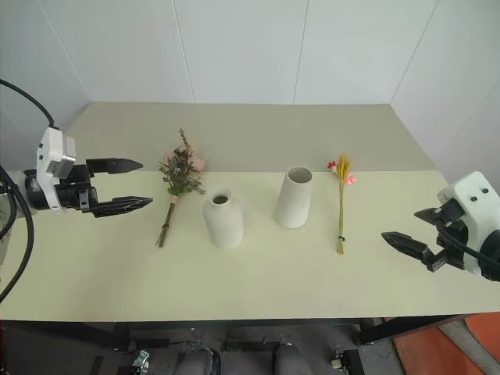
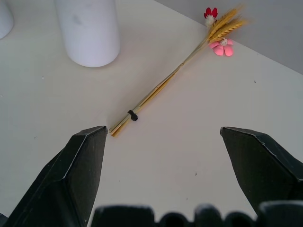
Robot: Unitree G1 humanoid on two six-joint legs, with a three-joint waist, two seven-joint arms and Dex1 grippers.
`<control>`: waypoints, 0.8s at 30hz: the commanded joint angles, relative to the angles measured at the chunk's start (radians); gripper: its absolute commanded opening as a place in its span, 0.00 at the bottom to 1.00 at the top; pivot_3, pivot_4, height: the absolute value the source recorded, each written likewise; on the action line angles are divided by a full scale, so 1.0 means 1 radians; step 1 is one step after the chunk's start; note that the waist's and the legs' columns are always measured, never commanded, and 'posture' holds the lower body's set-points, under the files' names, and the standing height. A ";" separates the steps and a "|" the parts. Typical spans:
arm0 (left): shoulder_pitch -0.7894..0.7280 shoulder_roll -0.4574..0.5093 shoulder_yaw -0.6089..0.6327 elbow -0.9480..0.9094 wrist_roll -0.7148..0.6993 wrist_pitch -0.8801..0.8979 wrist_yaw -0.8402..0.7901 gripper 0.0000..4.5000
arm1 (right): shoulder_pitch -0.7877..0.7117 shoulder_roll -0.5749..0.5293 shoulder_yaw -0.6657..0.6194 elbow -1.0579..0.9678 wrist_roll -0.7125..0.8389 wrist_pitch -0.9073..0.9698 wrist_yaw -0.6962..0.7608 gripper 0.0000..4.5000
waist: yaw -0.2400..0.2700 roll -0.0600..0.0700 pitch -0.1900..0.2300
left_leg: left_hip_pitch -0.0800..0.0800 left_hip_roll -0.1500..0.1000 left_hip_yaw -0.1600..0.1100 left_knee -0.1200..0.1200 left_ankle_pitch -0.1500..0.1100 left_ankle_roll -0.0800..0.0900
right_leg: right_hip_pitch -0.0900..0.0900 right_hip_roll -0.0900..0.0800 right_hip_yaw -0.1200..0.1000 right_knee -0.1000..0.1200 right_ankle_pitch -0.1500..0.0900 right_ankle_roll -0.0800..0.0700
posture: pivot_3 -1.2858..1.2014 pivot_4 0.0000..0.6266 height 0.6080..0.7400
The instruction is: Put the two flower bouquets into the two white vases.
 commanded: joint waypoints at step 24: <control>-0.305 -0.166 -0.156 0.126 0.064 -0.101 -0.063 0.99 | -0.695 0.203 0.581 0.553 -0.204 0.002 -0.272 1.00 | -0.008 -0.002 -0.001 | 0.000 0.000 0.001 0.001 0.000 0.000 | 0.000 0.001 0.001 0.000 0.003 -0.003 | 0.52 0.24 1.00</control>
